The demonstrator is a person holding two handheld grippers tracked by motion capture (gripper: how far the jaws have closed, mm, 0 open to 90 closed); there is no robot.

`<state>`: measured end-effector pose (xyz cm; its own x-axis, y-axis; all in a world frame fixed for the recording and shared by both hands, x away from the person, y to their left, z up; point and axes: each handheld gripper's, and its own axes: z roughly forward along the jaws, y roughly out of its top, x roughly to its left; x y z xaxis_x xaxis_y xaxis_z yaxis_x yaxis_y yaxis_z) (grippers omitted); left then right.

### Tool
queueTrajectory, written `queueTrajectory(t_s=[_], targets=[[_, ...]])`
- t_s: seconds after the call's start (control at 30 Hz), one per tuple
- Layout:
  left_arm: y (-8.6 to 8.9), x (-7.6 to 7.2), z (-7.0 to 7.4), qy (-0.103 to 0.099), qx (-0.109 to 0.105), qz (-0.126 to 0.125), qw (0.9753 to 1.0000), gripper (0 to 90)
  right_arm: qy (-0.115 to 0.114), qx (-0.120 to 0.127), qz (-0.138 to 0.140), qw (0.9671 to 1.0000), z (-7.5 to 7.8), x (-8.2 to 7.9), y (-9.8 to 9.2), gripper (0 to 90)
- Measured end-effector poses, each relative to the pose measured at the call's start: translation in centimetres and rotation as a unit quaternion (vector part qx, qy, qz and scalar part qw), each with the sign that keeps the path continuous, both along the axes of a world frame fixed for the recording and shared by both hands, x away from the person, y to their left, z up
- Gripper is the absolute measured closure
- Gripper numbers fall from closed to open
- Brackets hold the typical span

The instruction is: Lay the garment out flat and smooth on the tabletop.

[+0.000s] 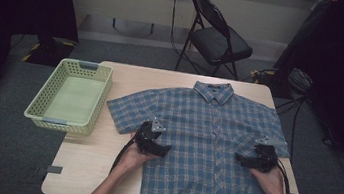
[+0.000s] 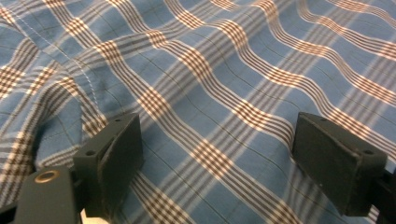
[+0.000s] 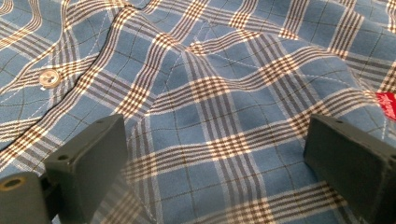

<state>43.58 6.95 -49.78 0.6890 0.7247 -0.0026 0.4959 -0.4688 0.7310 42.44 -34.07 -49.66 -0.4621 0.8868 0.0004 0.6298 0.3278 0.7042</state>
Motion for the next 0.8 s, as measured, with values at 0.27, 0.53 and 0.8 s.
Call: queueTrajectory(t_s=[0.27,0.53,0.8], targets=[[-0.1,2.9,0.0,0.003,0.002,0.002,1.0000,14.4,0.001,0.000,-0.007,1.0000,0.0,1.8,0.0,4.7],[-0.1,4.7,0.0,0.004,0.000,0.011,0.9999,14.4,0.000,-0.001,-0.005,1.0000,0.0,3.5,0.0,4.7],[0.0,4.5,0.0,0.000,-0.001,0.012,0.9999,14.4,-0.001,0.000,-0.006,1.0000,0.0,3.7,-0.1,5.1]])
